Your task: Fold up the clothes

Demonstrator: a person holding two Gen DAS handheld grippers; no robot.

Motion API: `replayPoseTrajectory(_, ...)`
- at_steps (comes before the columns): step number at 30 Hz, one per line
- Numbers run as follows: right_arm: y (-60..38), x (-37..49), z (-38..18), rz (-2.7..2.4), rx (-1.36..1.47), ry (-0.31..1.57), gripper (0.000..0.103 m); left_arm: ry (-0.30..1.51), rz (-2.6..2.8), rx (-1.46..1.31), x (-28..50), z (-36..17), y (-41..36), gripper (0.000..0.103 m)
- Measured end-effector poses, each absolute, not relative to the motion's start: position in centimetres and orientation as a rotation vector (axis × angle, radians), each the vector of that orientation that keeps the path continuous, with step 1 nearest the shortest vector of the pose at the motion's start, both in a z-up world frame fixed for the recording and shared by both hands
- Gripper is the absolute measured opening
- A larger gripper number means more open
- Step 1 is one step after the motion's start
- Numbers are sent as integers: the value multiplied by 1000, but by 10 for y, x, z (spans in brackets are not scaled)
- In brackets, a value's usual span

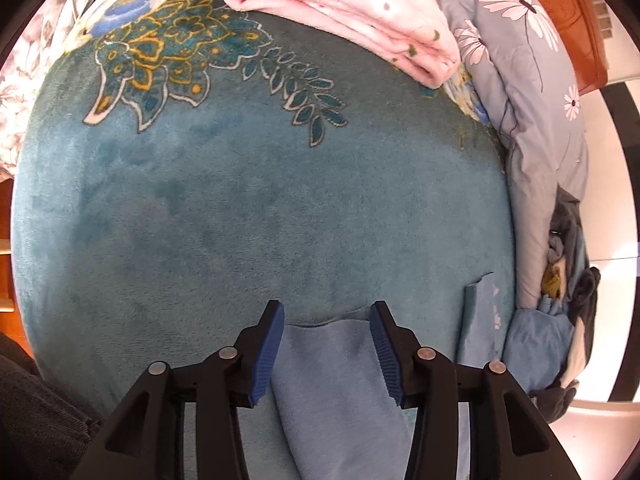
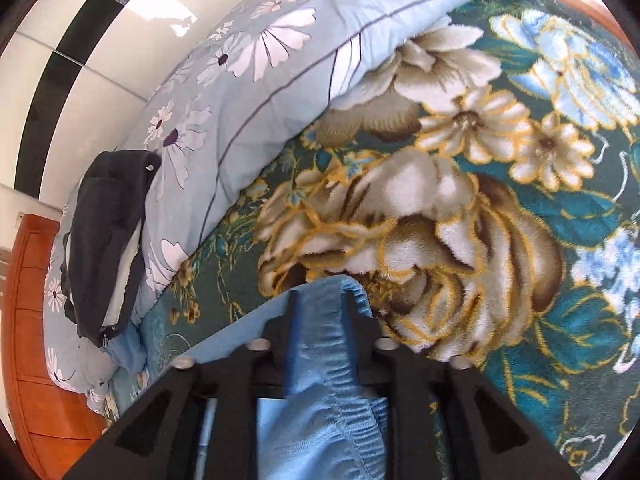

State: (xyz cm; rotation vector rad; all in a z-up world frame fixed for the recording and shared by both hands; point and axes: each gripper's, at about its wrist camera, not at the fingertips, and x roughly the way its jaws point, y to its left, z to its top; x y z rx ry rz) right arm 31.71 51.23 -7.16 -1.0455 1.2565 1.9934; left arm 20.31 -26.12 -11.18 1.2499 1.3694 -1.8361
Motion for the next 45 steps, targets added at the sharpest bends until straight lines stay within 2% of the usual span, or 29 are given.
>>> replayPoseTrajectory(2,508,323,-56,2023,-1019,1236,49,1349,-1825,1279,204,-114,-259,54)
replayPoseTrajectory(9,461,367,-41,2023,-1122,1204,50,1324,-1763,1483,197,-134,-248,57)
replayPoseTrajectory(14,426,418,-67,1891,-1141,1315,50,1301,-1780,1611,192,-141,-239,60)
replayPoseTrajectory(19,399,432,-102,1784,-1139,1498,51,1395,-1761,1611,199,-146,-243,63)
replayPoseTrajectory(25,384,408,-116,1736,-1175,1514,50,1456,-1744,1583,208,-148,-248,63)
replayPoseTrajectory(26,384,405,-115,1729,-1185,1495,41,1451,-1747,1585,209,-148,-247,63)
replayPoseTrajectory(27,385,404,-113,1732,-1185,1490,17,1448,-1750,1586,210,-148,-247,63)
replayPoseTrajectory(28,386,404,-112,1733,-1178,1492,7,1446,-1753,1586,211,-148,-247,63)
replayPoseTrajectory(32,391,407,-108,1737,-1162,1477,6,1461,-1762,1576,208,-149,-248,61)
replayPoseTrajectory(33,391,408,-108,1732,-1158,1482,6,1466,-1765,1569,209,-148,-248,59)
replayPoseTrajectory(37,392,412,-109,1719,-1132,1518,6,1489,-1774,1560,212,-145,-248,43)
replayPoseTrajectory(41,395,414,-107,1728,-1113,1547,6,1492,-1790,1552,221,-141,-248,15)
replayPoseTrajectory(45,396,414,-103,1748,-1099,1566,6,1475,-1826,1504,226,-132,-250,4)
